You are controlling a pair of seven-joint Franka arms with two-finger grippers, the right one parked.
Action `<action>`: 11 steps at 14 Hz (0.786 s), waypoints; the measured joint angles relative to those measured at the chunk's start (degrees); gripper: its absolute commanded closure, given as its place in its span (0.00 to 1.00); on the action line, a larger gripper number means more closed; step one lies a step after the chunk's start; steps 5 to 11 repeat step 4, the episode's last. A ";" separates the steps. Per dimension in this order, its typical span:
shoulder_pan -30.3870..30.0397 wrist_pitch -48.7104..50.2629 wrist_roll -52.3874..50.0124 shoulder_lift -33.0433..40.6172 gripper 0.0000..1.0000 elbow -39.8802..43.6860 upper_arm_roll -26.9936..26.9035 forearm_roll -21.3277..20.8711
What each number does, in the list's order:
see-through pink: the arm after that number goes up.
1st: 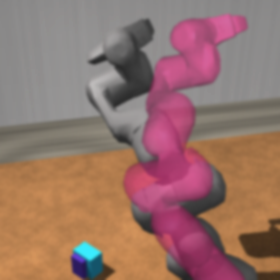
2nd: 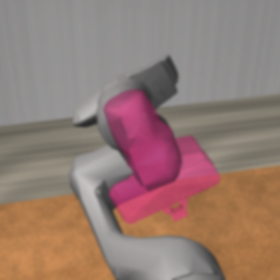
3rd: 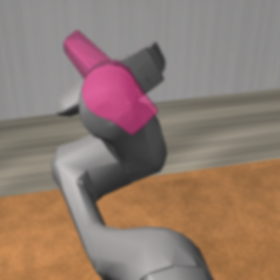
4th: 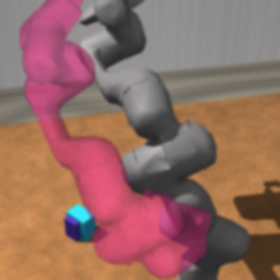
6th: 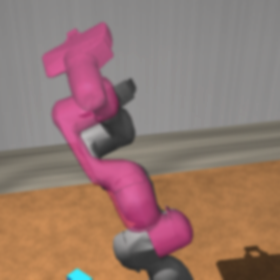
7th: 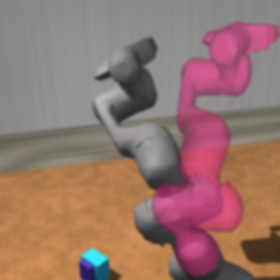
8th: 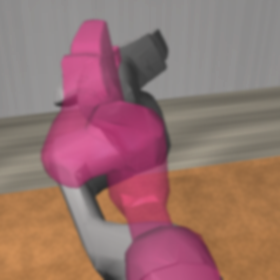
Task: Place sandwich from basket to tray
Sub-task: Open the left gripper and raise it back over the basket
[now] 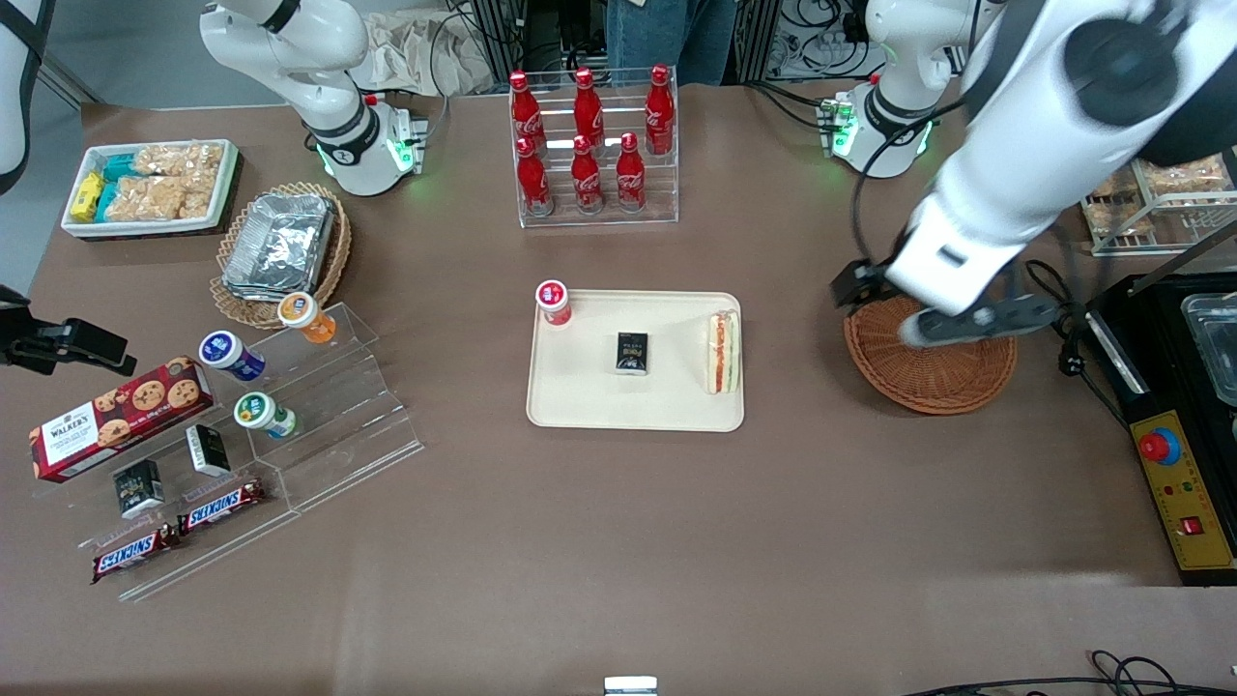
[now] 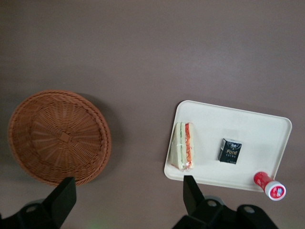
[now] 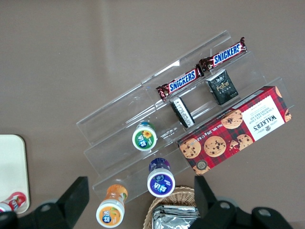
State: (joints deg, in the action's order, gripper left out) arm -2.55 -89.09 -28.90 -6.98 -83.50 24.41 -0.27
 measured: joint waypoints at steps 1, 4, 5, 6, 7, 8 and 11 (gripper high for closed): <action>0.72 2.18 2.69 1.97 0.00 0.01 -2.76 0.72; 8.00 6.62 6.60 6.48 0.00 -0.38 -16.28 3.03; 8.00 6.62 6.60 6.48 0.00 -0.38 -16.28 3.03; 8.00 6.62 6.60 6.48 0.00 -0.38 -16.28 3.03; 8.00 6.62 6.60 6.48 0.00 -0.38 -16.28 3.03; 8.00 6.62 6.60 6.48 0.00 -0.38 -16.28 3.03; 8.00 6.62 6.60 6.48 0.00 -0.38 -16.28 3.03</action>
